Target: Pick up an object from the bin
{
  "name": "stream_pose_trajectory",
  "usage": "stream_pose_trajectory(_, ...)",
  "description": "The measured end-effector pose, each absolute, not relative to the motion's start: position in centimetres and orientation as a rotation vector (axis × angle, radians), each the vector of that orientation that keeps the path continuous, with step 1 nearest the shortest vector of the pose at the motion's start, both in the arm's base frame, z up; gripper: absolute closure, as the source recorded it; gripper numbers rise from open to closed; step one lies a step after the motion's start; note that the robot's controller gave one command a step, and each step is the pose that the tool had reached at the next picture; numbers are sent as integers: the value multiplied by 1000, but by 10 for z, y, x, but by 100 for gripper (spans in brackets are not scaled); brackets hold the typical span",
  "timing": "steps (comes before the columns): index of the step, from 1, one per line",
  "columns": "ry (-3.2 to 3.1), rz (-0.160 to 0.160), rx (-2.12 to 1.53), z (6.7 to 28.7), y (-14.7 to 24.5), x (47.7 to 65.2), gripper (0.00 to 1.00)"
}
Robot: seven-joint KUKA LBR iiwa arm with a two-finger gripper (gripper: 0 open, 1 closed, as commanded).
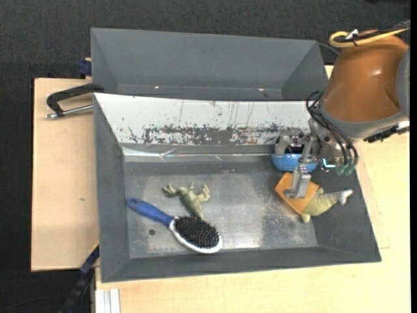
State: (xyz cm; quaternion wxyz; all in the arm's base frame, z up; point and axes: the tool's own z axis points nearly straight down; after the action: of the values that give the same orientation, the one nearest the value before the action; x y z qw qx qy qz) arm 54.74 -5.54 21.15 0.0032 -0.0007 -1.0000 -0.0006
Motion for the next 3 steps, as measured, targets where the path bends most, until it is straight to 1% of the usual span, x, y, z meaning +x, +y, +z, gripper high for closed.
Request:
stream_pose_trajectory(1, -3084, -1, -618, 70, -127, 536, 0)
stream_pose_trajectory(2, -3031, -5, -826, 101, -102, 514, 0)
stream_pose_trajectory(3, -2937, -4, -1113, 104, -96, 497, 0)
